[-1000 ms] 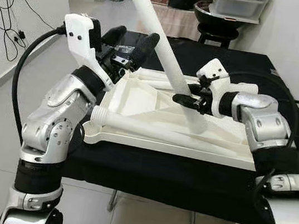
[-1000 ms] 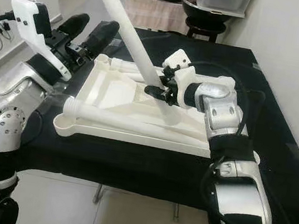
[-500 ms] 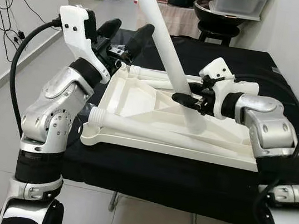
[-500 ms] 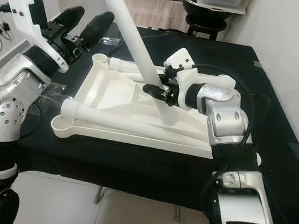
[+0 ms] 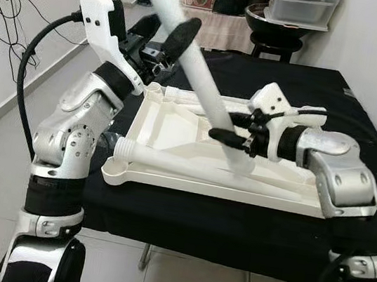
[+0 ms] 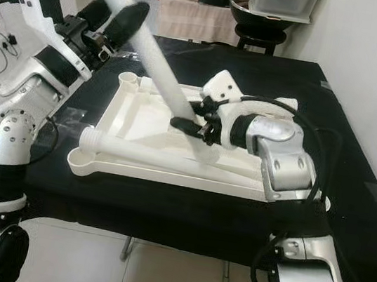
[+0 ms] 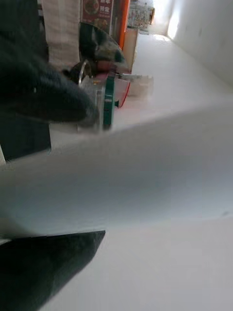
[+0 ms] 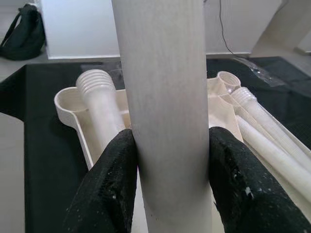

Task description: Building children table

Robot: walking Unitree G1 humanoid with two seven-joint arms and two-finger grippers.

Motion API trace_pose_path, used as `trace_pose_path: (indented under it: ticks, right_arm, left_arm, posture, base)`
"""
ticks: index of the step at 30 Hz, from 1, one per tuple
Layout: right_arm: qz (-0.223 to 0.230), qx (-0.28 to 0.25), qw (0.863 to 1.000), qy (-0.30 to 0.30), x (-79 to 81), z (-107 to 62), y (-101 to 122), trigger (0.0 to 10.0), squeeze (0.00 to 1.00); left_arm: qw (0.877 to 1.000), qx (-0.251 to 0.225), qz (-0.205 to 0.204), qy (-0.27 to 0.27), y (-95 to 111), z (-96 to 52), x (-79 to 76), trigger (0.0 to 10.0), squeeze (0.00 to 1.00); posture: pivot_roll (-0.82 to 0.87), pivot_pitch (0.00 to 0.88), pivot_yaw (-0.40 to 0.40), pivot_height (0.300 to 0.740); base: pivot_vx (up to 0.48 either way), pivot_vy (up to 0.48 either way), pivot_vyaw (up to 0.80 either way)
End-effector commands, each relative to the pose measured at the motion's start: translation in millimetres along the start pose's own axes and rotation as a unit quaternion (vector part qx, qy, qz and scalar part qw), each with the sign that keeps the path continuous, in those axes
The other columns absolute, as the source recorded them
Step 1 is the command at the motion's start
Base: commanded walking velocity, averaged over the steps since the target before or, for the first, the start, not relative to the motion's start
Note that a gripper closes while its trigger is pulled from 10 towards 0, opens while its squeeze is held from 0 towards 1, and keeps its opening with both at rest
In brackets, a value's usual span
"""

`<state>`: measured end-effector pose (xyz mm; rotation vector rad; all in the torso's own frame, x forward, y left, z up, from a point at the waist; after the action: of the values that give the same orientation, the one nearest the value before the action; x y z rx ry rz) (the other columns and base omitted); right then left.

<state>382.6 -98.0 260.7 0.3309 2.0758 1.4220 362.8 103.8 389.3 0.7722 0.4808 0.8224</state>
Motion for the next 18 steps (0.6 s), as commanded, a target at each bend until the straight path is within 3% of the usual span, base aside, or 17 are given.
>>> trace_pose_path:
  ticks: [1,8,11,12,13,14,18]
  right_arm:
    - [-0.007,-0.008,1.0,0.01,5.9,0.7,4.5,10.0,0.0]
    - [0.021,-0.025,0.999,-0.011,5.2,8.5,7.5,10.0,0.0]
    - [0.031,-0.092,0.994,-0.041,3.2,13.0,21.6,10.0,0.0]
    - [0.031,-0.092,0.994,-0.041,3.2,13.0,21.6,10.0,0.0]
    - [0.028,-0.103,0.993,-0.058,1.3,17.2,23.2,10.0,0.21]
    - [0.05,-0.113,0.991,-0.056,4.0,22.1,23.1,10.0,1.0]
    - [0.067,-0.12,0.987,-0.081,5.7,33.9,22.1,10.0,1.0]
  left_arm:
    - [1.0,0.001,-0.019,-0.004,-1.8,0.5,0.2,0.0,0.0]
    - [0.998,0.009,-0.035,-0.052,-5.0,2.7,-14.8,0.0,0.0]
    - [0.997,0.007,-0.037,-0.067,-2.9,4.0,-17.4,0.0,0.0]
    - [0.997,0.007,-0.037,-0.067,-2.9,4.0,-17.4,0.0,0.0]
    - [0.997,0.006,-0.037,-0.069,-1.9,5.1,-17.5,0.0,0.0]
    - [0.997,0.004,-0.039,-0.073,-0.8,6.5,-18.0,0.0,0.0]
    - [0.995,-0.001,-0.043,-0.087,1.8,10.3,-22.4,0.0,0.0]
  posture:
    - [-0.1,0.042,0.072,0.74]
    - [-0.1,0.043,0.074,0.74]
    - [-0.1,0.042,0.072,0.74]
    - [-0.1,0.042,0.072,0.74]
    - [-0.1,0.043,0.073,0.74]
    - [-0.1,0.044,0.074,0.74]
    - [-0.1,0.042,0.074,0.74]
  base:
    - [0.0,0.0,0.0]
    - [0.0,0.0,0.0]
    - [0.0,0.0,0.0]
    - [0.0,0.0,0.0]
    - [0.0,0.0,0.0]
    - [0.0,0.0,0.0]
    - [0.0,0.0,0.0]
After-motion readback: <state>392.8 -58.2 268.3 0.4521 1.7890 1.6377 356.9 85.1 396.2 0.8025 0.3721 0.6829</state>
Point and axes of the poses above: a point about 5 cm out from each wrist's last joint towards the gripper, its own z axis pointing out of the wrist towards the gripper, its own y axis along the axis of the wrist's last joint, x = y × z, the point moved 6 cm from there along z, pointing out of the wrist towards the gripper, and after that the axes turned 3 degrees about z, right-handed, at the moved point
